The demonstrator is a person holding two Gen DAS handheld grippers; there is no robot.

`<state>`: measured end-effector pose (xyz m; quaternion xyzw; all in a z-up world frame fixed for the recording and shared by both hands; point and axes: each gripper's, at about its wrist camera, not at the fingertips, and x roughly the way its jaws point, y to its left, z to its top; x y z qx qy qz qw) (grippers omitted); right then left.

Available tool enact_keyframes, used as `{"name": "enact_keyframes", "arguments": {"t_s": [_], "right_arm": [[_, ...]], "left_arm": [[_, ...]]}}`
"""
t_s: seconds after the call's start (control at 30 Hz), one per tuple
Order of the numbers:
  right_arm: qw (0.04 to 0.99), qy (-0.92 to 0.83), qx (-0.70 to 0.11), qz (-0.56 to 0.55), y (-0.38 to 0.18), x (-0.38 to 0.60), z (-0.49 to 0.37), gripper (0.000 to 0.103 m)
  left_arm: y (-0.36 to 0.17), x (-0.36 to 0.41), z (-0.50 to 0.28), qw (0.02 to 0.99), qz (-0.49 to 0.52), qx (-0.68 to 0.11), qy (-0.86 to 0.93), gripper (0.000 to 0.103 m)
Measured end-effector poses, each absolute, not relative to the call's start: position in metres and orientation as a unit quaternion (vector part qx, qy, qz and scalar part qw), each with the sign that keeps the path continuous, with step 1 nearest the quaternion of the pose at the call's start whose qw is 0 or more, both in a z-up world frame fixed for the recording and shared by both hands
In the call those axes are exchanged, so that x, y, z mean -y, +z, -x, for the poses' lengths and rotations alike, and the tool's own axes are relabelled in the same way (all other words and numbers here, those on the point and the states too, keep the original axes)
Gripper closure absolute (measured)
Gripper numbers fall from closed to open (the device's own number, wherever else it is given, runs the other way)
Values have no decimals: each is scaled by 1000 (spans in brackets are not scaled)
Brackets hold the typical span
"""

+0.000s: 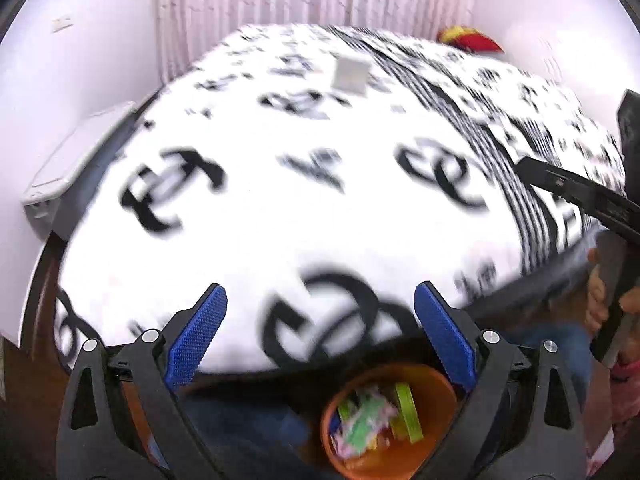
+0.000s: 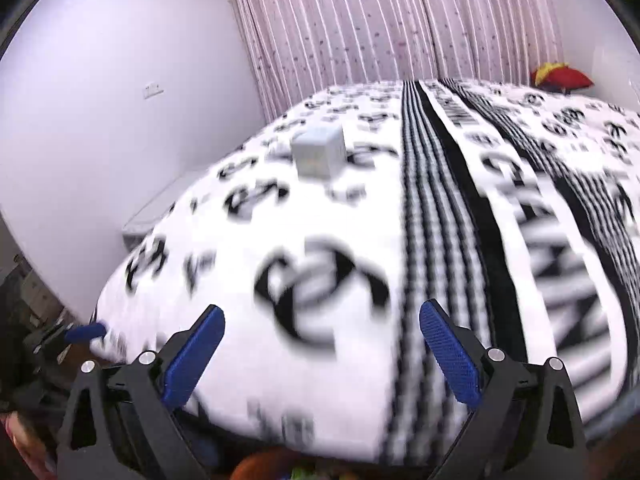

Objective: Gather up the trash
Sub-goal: 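Grasp the white-blue wrapper with the left tool while the right tool grasps the white box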

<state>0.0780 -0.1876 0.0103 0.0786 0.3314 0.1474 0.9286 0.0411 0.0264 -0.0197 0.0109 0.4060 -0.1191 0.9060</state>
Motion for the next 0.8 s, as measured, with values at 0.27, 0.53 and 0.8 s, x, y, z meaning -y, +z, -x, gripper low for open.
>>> {"name": "enact_keyframes", "arguments": {"t_s": [0.27, 0.53, 0.8], "right_arm": [[937, 83, -330, -72, 34, 117, -227, 5], [929, -38, -365, -56, 7, 83, -335, 5], [922, -10, -378, -85, -3, 107, -342, 41]], "left_arm": [[0, -60, -96, 917, 16, -392, -69, 11], [-2, -91, -137, 918, 39, -393, -37, 11], [6, -91, -207, 925, 55, -370, -68, 11]]}}
